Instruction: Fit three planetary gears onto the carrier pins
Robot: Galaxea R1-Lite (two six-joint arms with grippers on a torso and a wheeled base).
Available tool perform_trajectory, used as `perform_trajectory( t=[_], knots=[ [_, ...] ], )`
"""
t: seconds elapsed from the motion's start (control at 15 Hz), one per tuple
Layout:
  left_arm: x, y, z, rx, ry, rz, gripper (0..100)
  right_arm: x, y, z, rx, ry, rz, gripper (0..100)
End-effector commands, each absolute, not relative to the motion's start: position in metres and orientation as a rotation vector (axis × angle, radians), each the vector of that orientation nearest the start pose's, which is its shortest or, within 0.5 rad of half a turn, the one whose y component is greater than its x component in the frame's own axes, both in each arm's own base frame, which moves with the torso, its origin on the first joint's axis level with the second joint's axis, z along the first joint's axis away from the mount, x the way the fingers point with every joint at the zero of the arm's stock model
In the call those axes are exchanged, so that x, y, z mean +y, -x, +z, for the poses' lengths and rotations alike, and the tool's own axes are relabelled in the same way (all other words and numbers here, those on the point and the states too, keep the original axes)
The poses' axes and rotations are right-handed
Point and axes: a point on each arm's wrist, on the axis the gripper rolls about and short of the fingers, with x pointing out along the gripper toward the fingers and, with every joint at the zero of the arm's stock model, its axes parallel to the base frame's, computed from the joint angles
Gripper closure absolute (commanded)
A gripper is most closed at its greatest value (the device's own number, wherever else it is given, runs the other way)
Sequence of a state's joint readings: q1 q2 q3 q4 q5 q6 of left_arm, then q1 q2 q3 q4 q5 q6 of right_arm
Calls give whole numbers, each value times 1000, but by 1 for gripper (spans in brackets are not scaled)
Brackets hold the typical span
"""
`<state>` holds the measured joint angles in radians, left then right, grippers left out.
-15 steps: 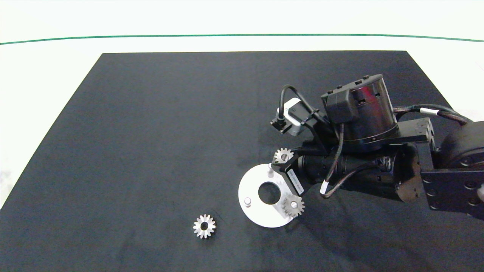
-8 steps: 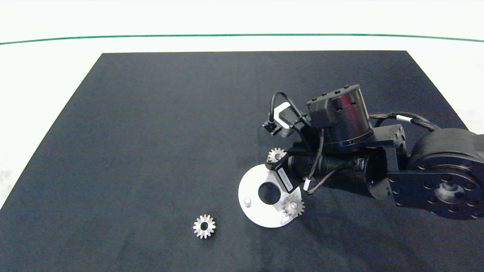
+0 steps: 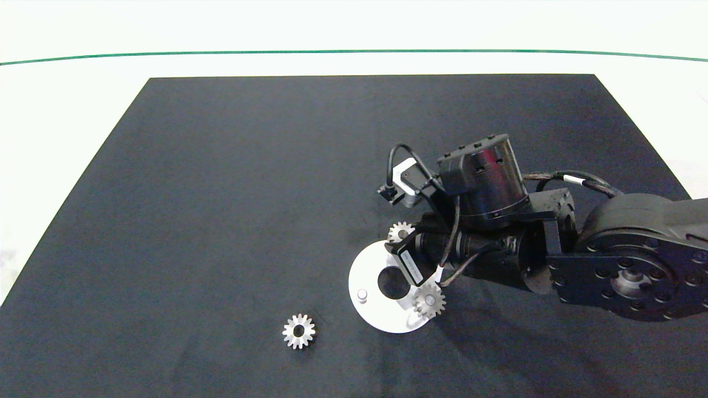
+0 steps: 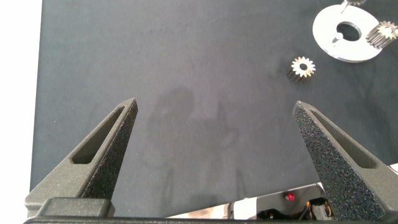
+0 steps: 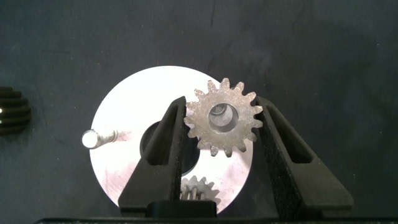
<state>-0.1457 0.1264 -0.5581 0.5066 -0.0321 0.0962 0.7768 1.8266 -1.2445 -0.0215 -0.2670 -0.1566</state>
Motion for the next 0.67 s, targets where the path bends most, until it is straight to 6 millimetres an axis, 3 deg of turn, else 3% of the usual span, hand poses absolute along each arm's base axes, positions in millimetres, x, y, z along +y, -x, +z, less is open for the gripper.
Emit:
perform_trajectory(
  t=[0.07,0.67],
  knots=[
    [9,68,172,68,-101,-181,0,243,-255,199,463,439,535,90],
    [9,68,171,68,-101,-183,0,248,-261,194,457,431,536,90]
  ],
)
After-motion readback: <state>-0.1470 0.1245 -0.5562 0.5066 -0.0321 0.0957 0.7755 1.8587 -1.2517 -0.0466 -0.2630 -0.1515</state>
